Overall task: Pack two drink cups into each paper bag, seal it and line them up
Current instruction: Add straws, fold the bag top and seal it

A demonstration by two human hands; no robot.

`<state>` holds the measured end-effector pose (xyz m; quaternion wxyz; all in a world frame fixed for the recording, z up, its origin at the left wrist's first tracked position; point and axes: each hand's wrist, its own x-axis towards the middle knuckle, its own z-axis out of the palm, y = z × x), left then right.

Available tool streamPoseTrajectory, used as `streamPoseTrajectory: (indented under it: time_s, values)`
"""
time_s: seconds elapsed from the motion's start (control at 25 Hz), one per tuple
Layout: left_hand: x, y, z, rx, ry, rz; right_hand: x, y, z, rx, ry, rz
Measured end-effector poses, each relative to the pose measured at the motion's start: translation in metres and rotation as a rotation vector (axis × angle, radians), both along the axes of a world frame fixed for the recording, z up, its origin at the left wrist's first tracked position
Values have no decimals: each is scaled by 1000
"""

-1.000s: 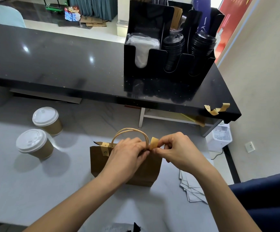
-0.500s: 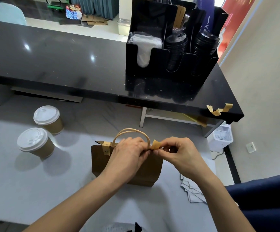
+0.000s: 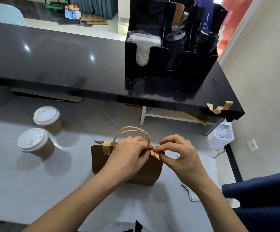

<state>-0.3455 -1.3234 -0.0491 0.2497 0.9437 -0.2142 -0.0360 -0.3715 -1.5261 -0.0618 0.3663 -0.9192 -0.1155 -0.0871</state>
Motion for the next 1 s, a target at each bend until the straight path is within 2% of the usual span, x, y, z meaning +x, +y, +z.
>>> streamPoseTrajectory:
  time_s: [0.36,0.6,1.0]
  values:
    - [-1,0,0,-82,45,53,-1,0,-2,1,-24,15]
    - [-1,1,1,-27,42,40,0,-2,0,8,23,12]
    - [0,-3,0,-69,54,89,-1,-10,9,-31,91,78]
